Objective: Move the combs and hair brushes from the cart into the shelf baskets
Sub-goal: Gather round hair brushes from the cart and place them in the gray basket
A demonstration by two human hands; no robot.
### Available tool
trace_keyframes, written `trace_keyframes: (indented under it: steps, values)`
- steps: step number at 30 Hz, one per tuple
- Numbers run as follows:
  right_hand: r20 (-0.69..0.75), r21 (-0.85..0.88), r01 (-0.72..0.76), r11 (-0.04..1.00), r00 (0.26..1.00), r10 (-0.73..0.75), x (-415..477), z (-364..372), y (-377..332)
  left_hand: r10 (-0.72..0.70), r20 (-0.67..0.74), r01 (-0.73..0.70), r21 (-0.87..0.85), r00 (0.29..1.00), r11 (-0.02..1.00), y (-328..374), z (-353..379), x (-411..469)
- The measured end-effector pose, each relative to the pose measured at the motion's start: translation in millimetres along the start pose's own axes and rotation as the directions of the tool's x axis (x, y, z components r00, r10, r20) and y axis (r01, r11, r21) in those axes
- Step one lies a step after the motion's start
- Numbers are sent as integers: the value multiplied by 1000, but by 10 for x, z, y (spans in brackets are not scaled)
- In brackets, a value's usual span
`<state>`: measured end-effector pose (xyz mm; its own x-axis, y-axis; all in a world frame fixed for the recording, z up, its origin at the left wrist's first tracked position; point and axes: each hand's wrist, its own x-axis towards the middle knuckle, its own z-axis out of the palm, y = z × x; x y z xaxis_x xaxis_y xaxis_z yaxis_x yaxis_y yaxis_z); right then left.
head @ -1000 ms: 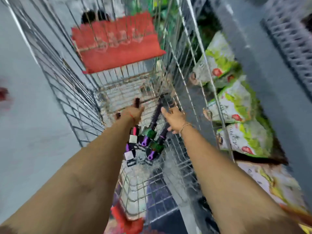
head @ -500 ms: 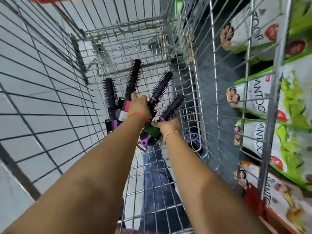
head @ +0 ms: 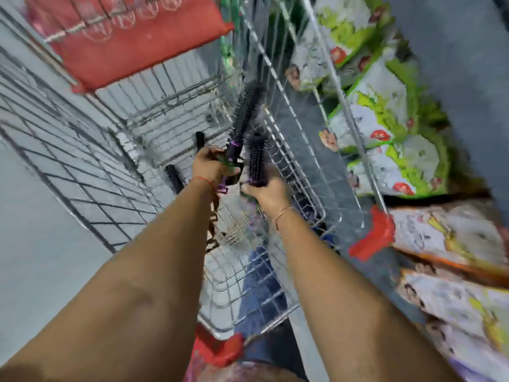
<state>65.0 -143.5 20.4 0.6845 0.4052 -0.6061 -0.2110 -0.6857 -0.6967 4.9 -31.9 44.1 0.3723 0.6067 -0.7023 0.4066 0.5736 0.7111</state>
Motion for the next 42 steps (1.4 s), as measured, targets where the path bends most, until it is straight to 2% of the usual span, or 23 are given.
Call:
trace_keyframes:
  steps: [1, 3, 5, 7, 10, 12, 14, 16, 18, 20, 22, 24, 25, 27, 28, 29, 31, 34, 36, 38, 40, 42]
  values:
    - [-128, 55, 72, 996, 990, -64, -185, -61, -153, 49, 98, -45, -40, 994, 998, 120, -14, -92]
    - [-377, 165, 246, 955, 911, -169, -479, -194, -443, 137, 286, -74, -221, 948, 972, 374, -2, -236]
    - [-557, 241, 424, 873, 797, -233, -825, -477, -766, 214, 444, -24, -395, 870, 918, 696, 171, -504]
    - [-704, 223, 556, 800, 660, -263, -1167, -877, -1025, 287, 580, 3, -446, 763, 895, 1012, 445, -824]
    - [-874, 138, 692, 709, 422, -242, -1638, -1545, -1286, 330, 777, -15, -383, 535, 924, 1359, 957, -1436]
    - [-950, 69, 751, 657, 251, -186, -1916, -2027, -1340, 304, 841, -40, -320, 448, 946, 1501, 1340, -1874]
    - [-987, -16, 748, 663, 96, -132, -2168, -2560, -1276, 284, 882, -72, -278, 377, 958, 1602, 1743, -2305]
    - [-994, -62, 718, 693, 17, -107, -2412, -3115, -1130, 281, 902, -118, -255, 327, 960, 1699, 2162, -2668]
    - [-992, -64, 659, 749, 37, -118, -2609, -3606, -948, 269, 915, -241, -200, 300, 950, 1769, 2514, -2963]
    - [-987, -84, 450, 889, 86, -136, -2738, -4016, -766, 240, 918, -366, -116, 316, 924, 1781, 2836, -3158]
    - [-977, -39, 332, 943, 184, -105, -2765, -4304, -611, 234, 880, -528, 23, 414, 849, 1756, 3042, -3283]
    - [-952, 53, 270, 961, 304, -33, -2692, -4467, -459, 266, 824, -720, 226, 501, 657, 1685, 3217, -3298]
    - [-936, 86, 231, 969, 351, 0, -2642, -4491, -387, 282, 804, -793, 340, 524, 505, 1629, 3256, -3285]
    - [-894, 82, 139, 987, 447, 12, -2516, -4496, -230, 336, 796, -864, 461, 503, 202, 1505, 3324, -3213]
    - [-869, 34, 71, 997, 495, -6, -2459, -4463, -179, 363, 799, -872, 478, 480, 100, 1462, 3348, -3166]
    - [-846, -28, -8, 1000, 533, -19, -2410, -4417, -141, 360, 796, -861, 506, 486, 44, 1413, 3381, -3134]
    - [-835, -138, -123, 983, 548, -48, -2325, -4341, -135, 348, 803, -842, 535, 484, -63, 1361, 3410, -3082]
    - [-847, -301, -340, 891, 525, -86, -2306, -4233, -172, 343, 827, -754, 553, 446, -354, 1298, 3382, -3059]
    - [-846, -383, -472, 794, 525, -96, -2374, -4201, -185, 380, 832, -762, 536, 405, -363, 1318, 3273, -3092]
    - [-831, -373, -458, 807, 551, -71, -2460, -4157, -247, 444, 824, -826, 497, 352, -266, 1408, 3093, -3080]
    - [-832, -337, -319, 886, 541, -122, -2509, -4057, -449, 547, 763, -890, 450, 344, -68, 1601, 2815, -3061]
    - [-843, -292, -45, 955, 485, -235, -2532, -3824, -781, 659, 620, -899, 368, 427, 238, 1849, 2499, -2930]
